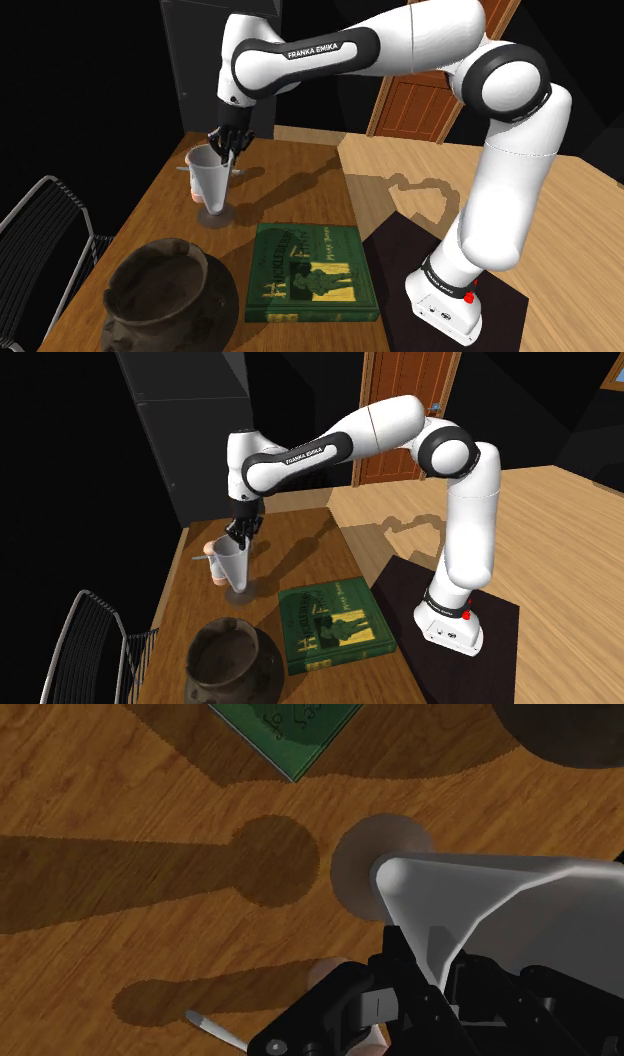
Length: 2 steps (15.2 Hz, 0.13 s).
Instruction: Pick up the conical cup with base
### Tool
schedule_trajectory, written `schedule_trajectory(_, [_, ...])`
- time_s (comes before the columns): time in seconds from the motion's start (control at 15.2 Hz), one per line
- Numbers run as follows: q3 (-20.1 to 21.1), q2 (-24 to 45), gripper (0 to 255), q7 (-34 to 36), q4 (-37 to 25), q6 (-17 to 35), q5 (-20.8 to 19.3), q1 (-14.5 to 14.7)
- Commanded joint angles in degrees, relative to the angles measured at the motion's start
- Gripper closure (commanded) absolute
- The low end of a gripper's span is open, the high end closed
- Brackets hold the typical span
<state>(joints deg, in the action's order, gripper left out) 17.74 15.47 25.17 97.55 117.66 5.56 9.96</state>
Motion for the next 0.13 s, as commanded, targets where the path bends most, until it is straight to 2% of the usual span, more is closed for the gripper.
schedule_trajectory(0.0, [0.02, -0.14, 255, 0.08, -0.65, -0.76, 0.00, 0.00])
schedule_trajectory(0.07, [0.02, -0.14, 255, 0.08, -0.66, -0.76, 0.00, 0.00])
